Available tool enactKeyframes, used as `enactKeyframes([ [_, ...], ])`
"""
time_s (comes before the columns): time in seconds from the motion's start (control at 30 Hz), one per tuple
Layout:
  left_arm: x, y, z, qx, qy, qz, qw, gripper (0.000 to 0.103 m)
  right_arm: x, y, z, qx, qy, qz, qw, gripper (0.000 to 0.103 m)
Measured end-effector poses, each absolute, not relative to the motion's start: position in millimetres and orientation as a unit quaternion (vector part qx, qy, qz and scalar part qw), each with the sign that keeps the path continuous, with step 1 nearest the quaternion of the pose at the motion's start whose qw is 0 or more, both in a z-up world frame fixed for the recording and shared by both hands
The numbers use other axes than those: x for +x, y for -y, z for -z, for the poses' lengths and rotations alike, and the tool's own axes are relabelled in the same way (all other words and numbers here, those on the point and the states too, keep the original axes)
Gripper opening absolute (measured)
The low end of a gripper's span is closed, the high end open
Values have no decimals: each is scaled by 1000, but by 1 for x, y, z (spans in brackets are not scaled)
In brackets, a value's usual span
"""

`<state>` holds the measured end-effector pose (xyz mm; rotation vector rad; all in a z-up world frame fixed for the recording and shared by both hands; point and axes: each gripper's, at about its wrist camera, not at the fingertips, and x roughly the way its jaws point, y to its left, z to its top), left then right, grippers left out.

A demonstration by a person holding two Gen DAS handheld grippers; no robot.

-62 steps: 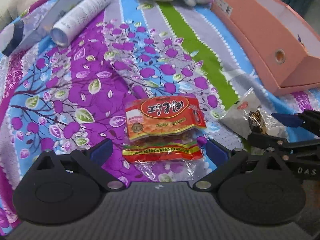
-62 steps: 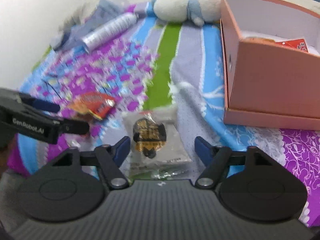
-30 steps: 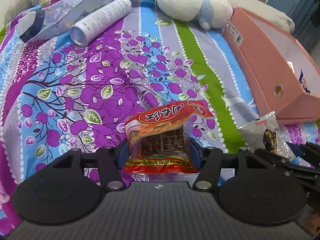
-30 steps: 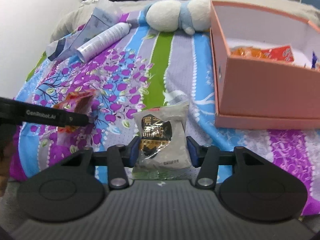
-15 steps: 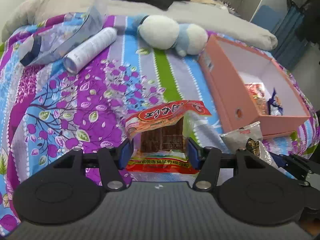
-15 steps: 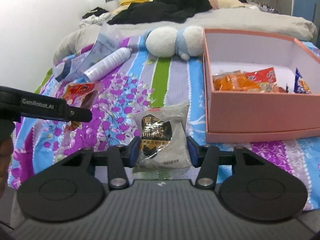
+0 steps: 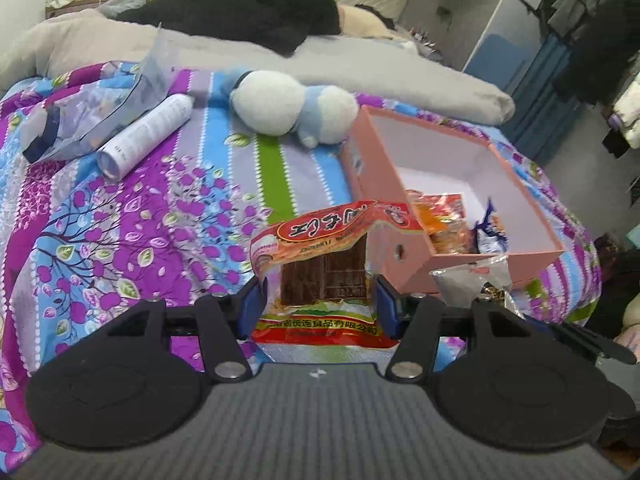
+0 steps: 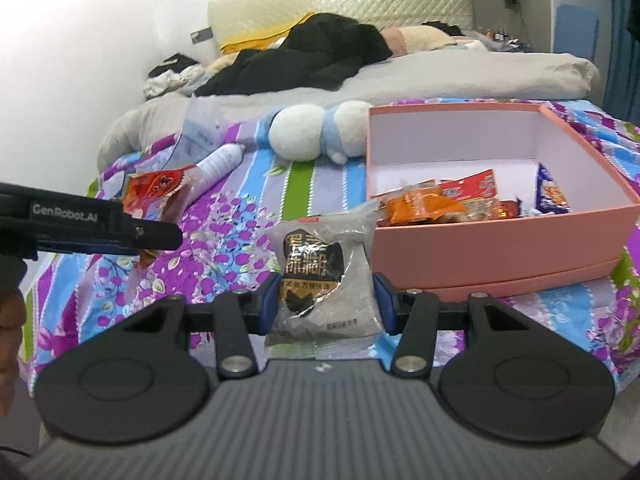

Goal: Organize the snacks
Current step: 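Carry the red packets with the left tool while the right tool carries the clear packet over the box, then open both tools to drop the packets into the pink box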

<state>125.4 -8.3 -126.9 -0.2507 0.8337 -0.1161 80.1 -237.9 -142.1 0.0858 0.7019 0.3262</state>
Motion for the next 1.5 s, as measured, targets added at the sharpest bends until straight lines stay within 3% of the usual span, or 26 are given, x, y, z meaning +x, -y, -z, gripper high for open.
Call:
enactKeyframes([
  [0.43, 154, 45, 117, -123, -404, 104, 901, 62, 83, 277, 138, 75, -344, -107, 930, 52],
  [0.9, 262, 107, 116, -108, -412, 152, 892, 62, 158, 317, 135, 87, -342, -79, 932, 52],
  [1.5, 393, 141, 171, -99, -456, 176, 867, 65, 272, 347, 182, 108, -372, -53, 920, 52],
])
